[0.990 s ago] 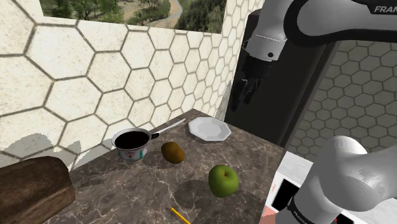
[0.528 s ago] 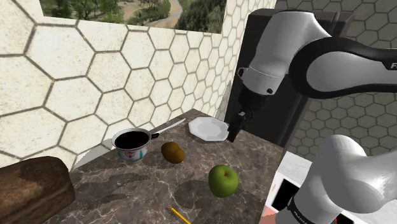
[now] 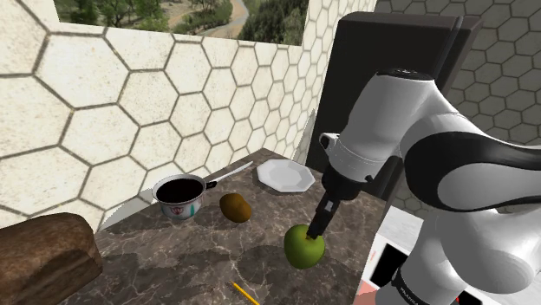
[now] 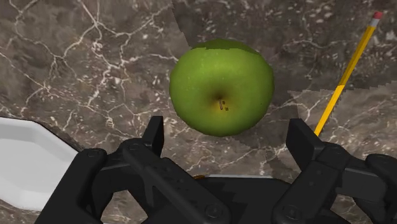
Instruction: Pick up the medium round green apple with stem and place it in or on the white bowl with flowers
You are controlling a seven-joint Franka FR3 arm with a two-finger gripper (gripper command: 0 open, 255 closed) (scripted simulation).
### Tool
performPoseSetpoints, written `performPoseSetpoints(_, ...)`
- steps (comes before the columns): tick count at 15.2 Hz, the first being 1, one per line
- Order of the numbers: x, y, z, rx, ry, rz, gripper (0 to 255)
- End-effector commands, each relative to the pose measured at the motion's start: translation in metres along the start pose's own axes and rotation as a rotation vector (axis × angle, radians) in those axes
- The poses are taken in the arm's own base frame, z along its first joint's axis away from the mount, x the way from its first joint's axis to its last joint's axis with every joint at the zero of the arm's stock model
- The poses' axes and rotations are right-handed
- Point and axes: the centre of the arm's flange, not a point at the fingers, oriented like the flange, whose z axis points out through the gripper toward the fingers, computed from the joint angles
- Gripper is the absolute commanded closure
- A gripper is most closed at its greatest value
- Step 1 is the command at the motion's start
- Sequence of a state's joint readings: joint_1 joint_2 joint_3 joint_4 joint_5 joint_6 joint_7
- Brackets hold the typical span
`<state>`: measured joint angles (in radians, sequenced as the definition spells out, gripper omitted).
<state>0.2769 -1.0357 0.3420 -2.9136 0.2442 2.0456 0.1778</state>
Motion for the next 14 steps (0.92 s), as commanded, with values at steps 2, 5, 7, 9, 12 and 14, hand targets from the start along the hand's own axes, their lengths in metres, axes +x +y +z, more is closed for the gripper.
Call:
performPoseSetpoints(2, -0.002, -0.001, 0.016, 0.000, 0.002, -0.004, 0)
performPoseSetpoints(5, -0.002, -0.001, 0.032, 0.000, 0.002, -0.004, 0)
performPoseSetpoints(7, -0.002, -0.001, 0.040, 0.000, 0.002, -0.004, 0)
performPoseSetpoints(9, -0.002, -0.001, 0.040, 0.000, 0.002, -0.004, 0)
performPoseSetpoints(12, -0.002, -0.001, 0.040, 0.000, 0.002, -0.004, 0)
performPoseSetpoints(14, -0.002, -0.001, 0.040, 0.000, 0.002, -0.004, 0)
